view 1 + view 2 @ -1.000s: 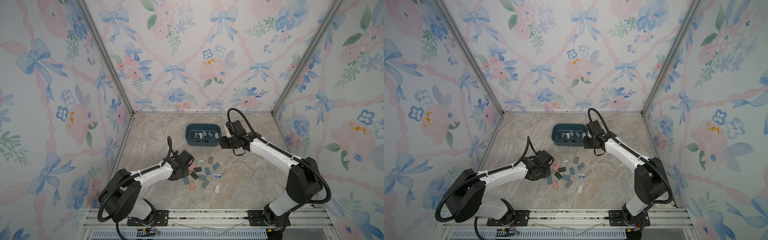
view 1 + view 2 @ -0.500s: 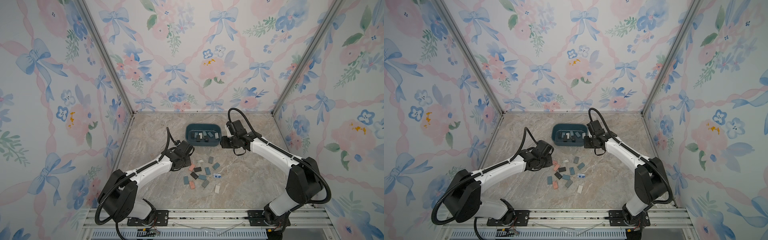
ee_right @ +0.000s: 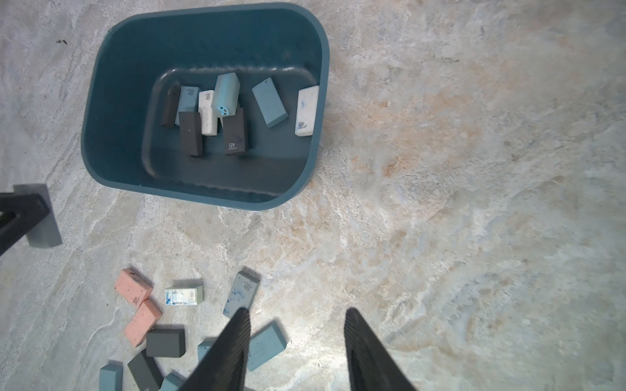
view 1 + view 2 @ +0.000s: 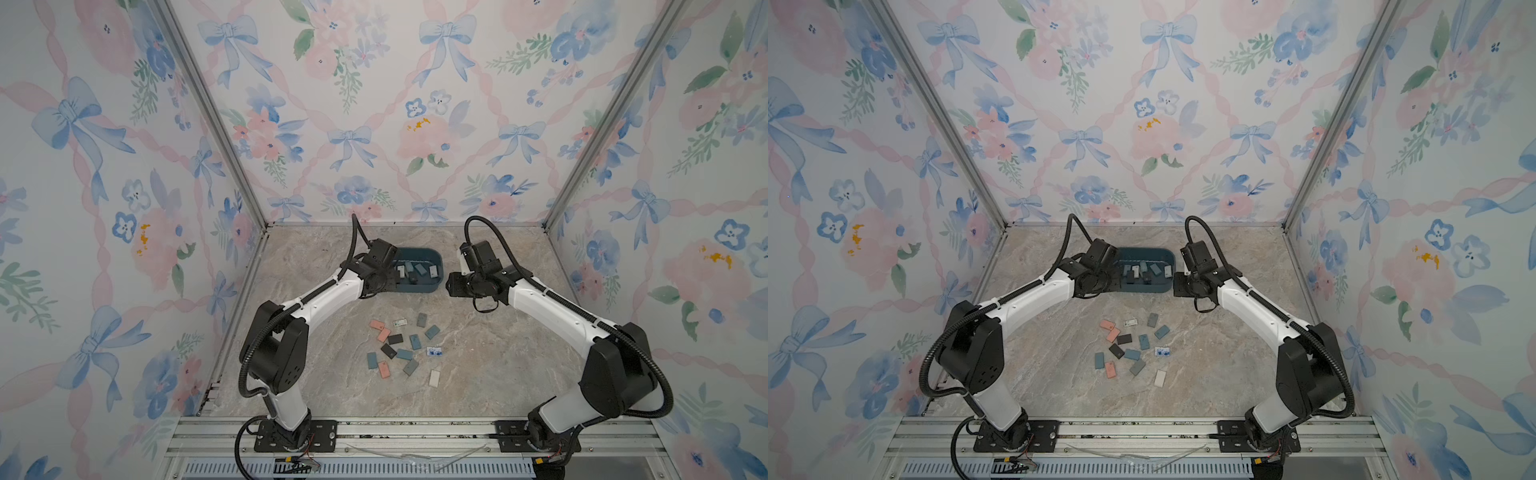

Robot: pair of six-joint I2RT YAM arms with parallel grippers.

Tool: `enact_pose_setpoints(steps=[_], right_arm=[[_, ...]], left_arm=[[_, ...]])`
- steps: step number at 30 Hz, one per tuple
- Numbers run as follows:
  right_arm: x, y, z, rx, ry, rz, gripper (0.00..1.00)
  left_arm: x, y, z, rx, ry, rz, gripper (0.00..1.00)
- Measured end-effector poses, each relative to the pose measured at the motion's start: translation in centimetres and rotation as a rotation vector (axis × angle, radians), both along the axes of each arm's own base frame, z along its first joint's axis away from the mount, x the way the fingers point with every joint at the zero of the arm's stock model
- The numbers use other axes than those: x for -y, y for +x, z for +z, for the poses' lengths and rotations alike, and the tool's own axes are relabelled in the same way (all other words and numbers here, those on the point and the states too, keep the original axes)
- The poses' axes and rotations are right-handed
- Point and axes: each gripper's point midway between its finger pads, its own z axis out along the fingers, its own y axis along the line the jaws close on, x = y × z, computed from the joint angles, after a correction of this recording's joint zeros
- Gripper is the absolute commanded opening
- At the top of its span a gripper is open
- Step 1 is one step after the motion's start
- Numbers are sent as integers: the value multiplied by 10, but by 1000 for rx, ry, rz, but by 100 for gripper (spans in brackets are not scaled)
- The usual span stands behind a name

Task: Put the eraser in the storage box
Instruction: Place the eraser in the storage box.

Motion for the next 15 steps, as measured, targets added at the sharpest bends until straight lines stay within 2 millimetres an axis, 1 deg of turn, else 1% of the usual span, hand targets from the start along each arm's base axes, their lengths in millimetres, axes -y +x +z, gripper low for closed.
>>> enact_pose_setpoints(steps=[4,7,12,15], right_arm=[[7,-7,0,-2,4,-14,48],[14,-15,-1,-3,9,-30,48],[25,-26,-2,-5,17,-56,48],[30,-31,-3,-5,23,-72,48]], left_arm=[[15,27,0,14,-3,-35,23],[22,44,-6,15,3,-51,23],[26,70,-21,8,8,-58,23],[26,82,-27,7,7,-56,22]])
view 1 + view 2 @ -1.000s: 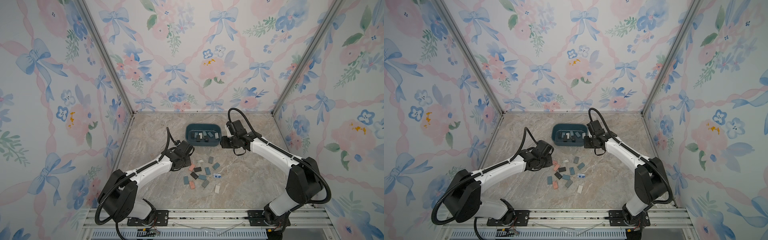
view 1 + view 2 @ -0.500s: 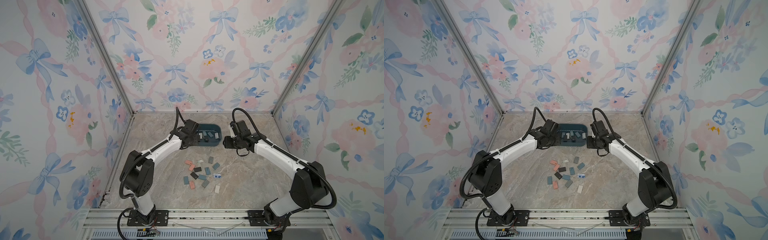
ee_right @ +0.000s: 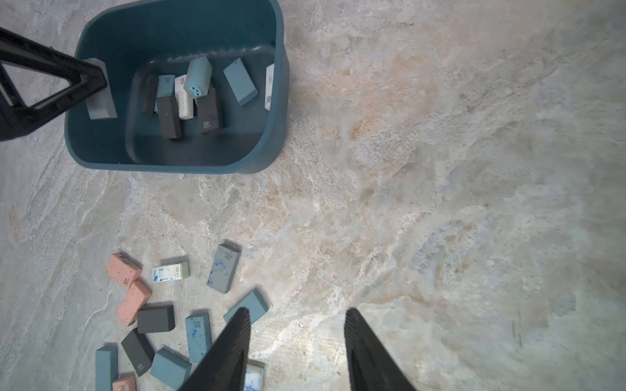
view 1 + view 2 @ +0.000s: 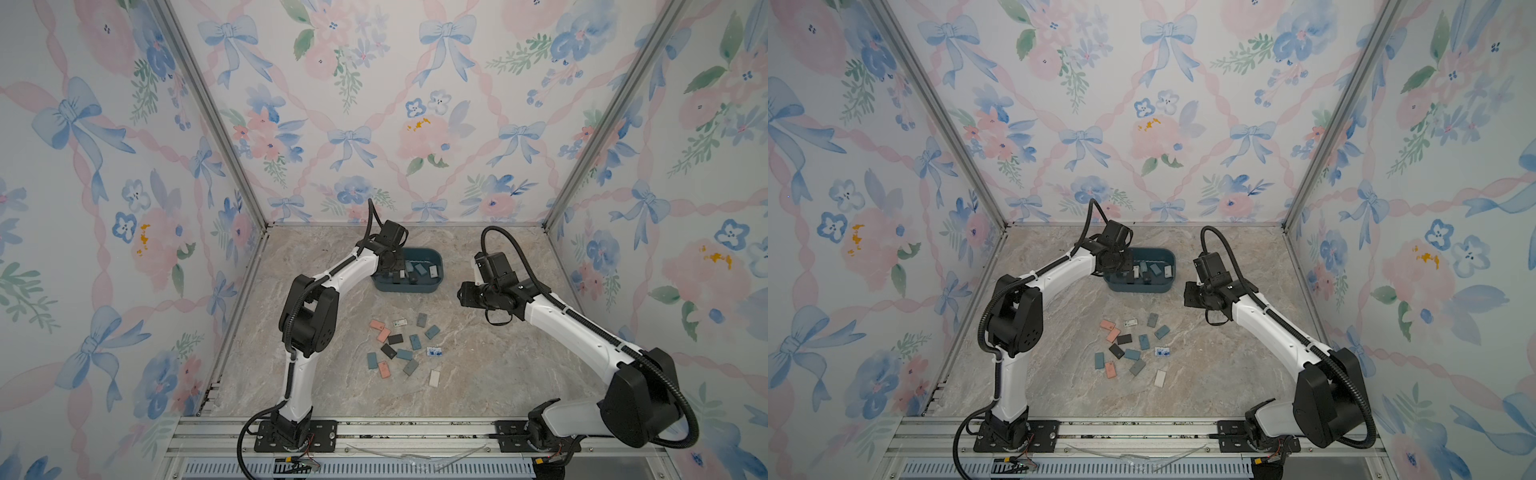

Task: Put the eraser in the storage box
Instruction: Place the eraser in the storage box.

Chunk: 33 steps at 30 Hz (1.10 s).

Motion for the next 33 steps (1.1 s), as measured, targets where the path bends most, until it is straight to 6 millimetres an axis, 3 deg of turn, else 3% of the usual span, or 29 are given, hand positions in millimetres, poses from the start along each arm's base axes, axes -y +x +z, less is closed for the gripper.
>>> enact_pose_setpoints(steps=[6,17,26,33], right_arm=[[8,-7,-3,-8,5,-25,48],[14,-9,4,8,5,-39,48],[24,-14,2,-7,-10,-59,48],[28,-15,3,-4,-9,-72,48]], left_arm=[[3,16,-10,-4,-6,-5,22],[7,26,-45,-49,5,-7,22],[5,38,-42,-36,-9,4,23],[3,43,-55,-51,-6,11,26]])
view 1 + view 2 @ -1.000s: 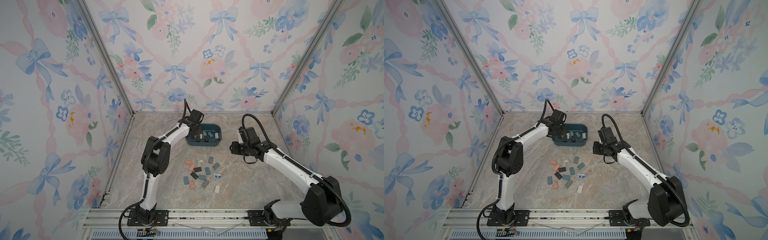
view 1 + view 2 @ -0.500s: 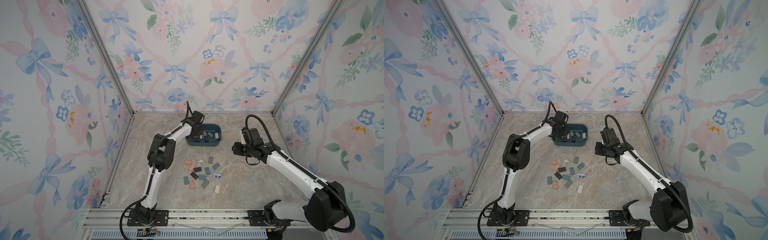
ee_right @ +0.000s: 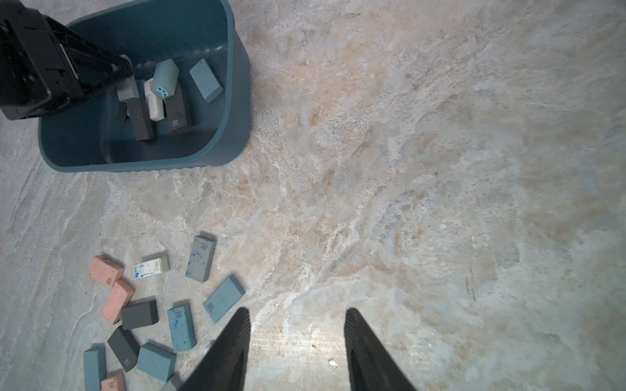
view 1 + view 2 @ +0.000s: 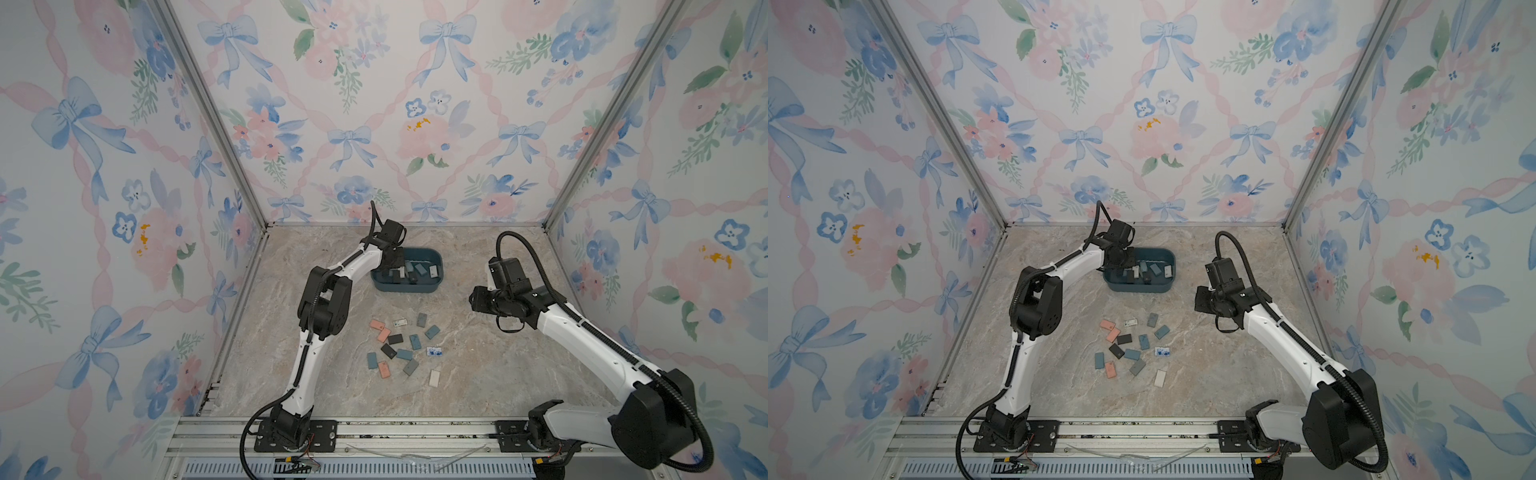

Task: Put the eraser in the storage box
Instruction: Place the eraser in the storage box.

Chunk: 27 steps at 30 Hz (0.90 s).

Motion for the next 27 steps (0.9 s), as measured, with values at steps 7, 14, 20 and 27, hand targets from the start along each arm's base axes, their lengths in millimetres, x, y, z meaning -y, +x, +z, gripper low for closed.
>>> enact_pose_setpoints(steps=[7,14,20,27], right_arm=[[3,-2,1,2,3,-11,48],[4,-3,5,15,10,-15,48],[4,-3,6,17,14,-18,48],[5,-7,6,20,23,-23,48]], left_arm=[[-1,2,-2,-2,-4,3,32],[0,2,-2,-4,-9,6,40],[0,2,-2,-4,-9,6,41],[0,2,-1,-2,-10,6,41]])
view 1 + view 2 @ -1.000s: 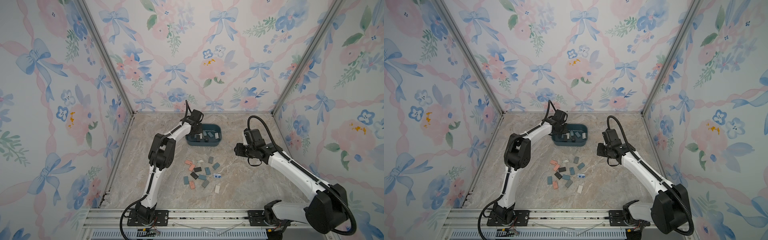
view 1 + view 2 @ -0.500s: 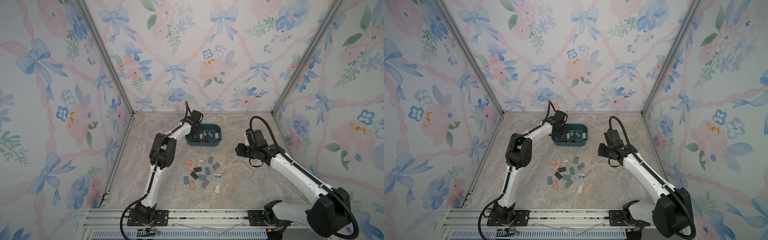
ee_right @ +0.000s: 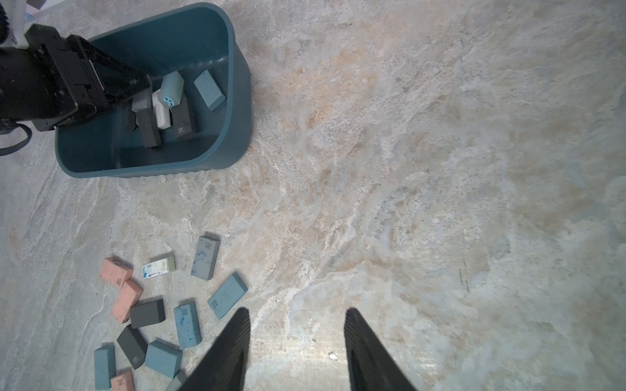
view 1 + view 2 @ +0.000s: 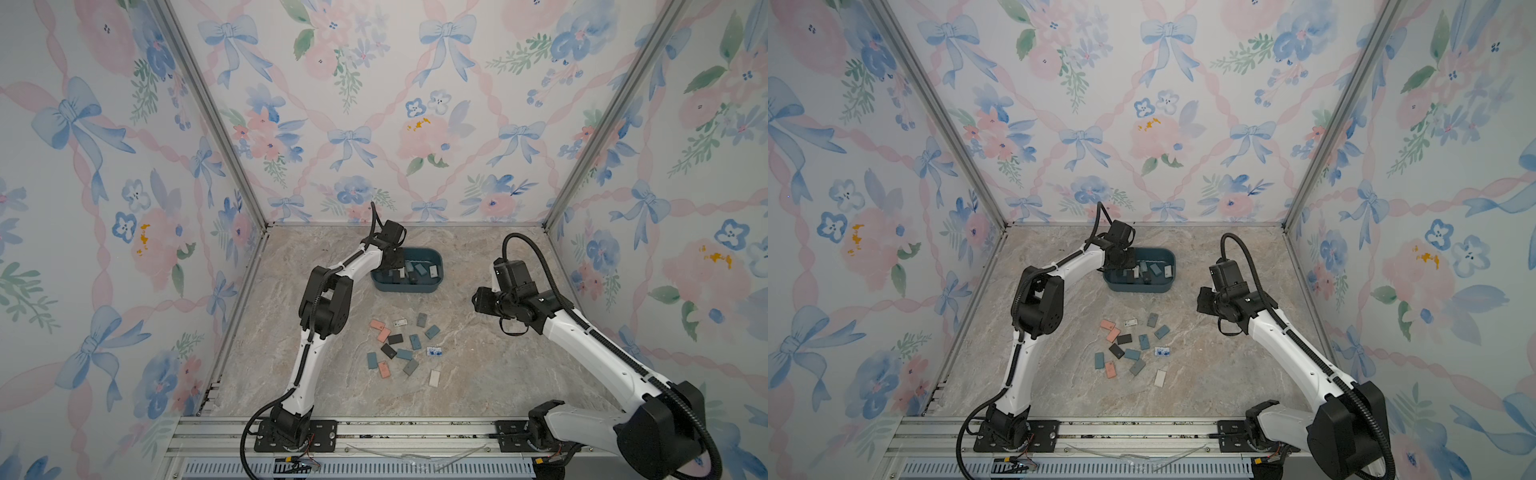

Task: Put the eraser in the storage box
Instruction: Place the eraser in the storage box, then pick up the eraser from the center of the board.

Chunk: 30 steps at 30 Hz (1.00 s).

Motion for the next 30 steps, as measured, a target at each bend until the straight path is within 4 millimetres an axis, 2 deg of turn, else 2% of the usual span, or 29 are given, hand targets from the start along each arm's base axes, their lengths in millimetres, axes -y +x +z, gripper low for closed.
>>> enact_pose_setpoints(steps=[5,12,20,26,30], right_arm=[[-1,-1,-1,-5,6,-1,48],[-6,-4,-3,-10,12,9,48],[-29,-17,-10,-32,16,71,48],[-43,-34,-26,-77,7,114,48],[-53,-49,-42,-121,-4,144,48]], left_arm=[[-3,-6,13,9,-3,0,40],[-7,-16,52,57,-19,-7,40],[-5,-42,83,106,15,-21,38],[3,-61,127,196,27,-45,37],[-4,-75,157,255,22,-35,37]])
